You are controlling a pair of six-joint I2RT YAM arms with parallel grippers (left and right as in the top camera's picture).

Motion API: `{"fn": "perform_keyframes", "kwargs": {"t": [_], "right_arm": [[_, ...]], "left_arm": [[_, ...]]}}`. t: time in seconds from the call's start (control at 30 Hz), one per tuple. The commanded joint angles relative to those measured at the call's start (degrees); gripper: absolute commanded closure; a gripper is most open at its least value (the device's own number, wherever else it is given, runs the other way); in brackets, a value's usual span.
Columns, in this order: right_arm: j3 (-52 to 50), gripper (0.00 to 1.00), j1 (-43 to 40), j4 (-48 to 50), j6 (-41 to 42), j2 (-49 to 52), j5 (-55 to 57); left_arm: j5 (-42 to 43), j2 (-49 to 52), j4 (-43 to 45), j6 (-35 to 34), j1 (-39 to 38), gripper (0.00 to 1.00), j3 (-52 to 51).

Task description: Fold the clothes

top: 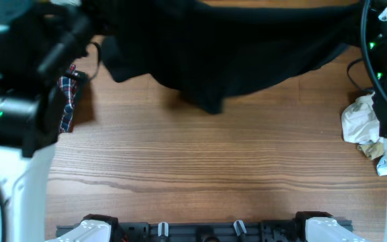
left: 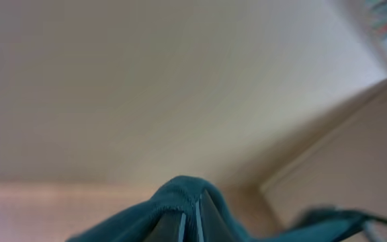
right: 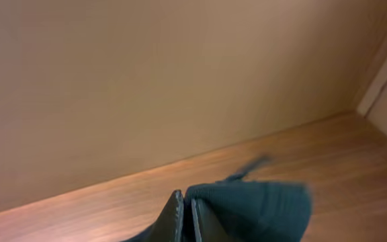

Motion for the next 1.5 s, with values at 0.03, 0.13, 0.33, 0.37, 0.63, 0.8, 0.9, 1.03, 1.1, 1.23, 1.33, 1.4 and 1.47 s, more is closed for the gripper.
{"fn": "perform_keyframes", "kwargs": {"t": [0.03, 0.13, 0.33, 0.37, 0.63, 0.8, 0.9, 1.03, 1.1, 1.23, 1.33, 1.4, 1.47], "right_arm": [[3.72, 0.96, -0.2, 0.39, -0.92, -6.34, 3.5], [4.61, 0.96, -0.17, 0.24, -0.92, -8.7, 1.81], [4.59, 0.96, -0.17, 0.09, -0.87, -1.27, -6.54], [4.59, 0.96, -0.17, 0.09, -0.9, 1.99, -9.94], [4.59, 0.96, -0.17, -6.71, -4.07, 19.93, -38.05], [4.59, 0.95, -0.17, -6.56, -4.13, 21.35, -39.45], [4.59, 0.95, -0.17, -9.55, -5.95, 21.38, -38.6], [4.59, 0.94, -0.17, -12.87, -6.36, 21.35, -37.09], [4.48, 0.89, -0.13, -14.82, -8.07, 21.42, -37.07], [4.11, 0.69, -0.11, -20.52, -11.69, 23.98, -36.87], [4.04, 0.65, 0.72, -22.99, -14.47, 27.85, -40.59], [3.82, 0.58, 2.43, -23.85, -16.15, 30.29, -43.32], [3.76, 0.51, 5.16, -24.68, -17.79, 32.83, -43.25]], "left_arm": [[-1.42, -2.51, -4.22, 4.31, 0.46, 0.96, 16.09], [-3.23, -3.52, -8.76, 5.79, 0.46, 0.96, 18.84], [-4.59, 3.98, -13.79, 5.55, 0.48, 0.96, 18.82], [-4.55, 6.69, -13.86, 5.53, 0.46, 0.96, 18.82], [0.33, 12.55, -10.32, 5.49, 0.26, 0.96, 18.86], [0.66, 12.31, -5.92, 2.32, -4.28, 0.96, 18.84], [6.03, 12.26, 0.24, -0.48, -8.11, 0.96, 18.99], [11.32, 12.24, -1.31, -2.1, -10.58, 0.96, 23.89], [10.67, 12.2, -4.63, -1.18, -10.38, 0.96, 24.3], [-0.02, 11.93, -14.16, 3.65, -10.14, 0.96, 24.3], [-3.96, 11.32, -16.63, 4.57, -10.14, 0.96, 24.3], [-3.96, 11.34, -16.83, 4.57, -10.14, 0.96, 24.3], [-4.04, 11.41, -16.81, 5.77, -10.14, 0.96, 24.3]]}}
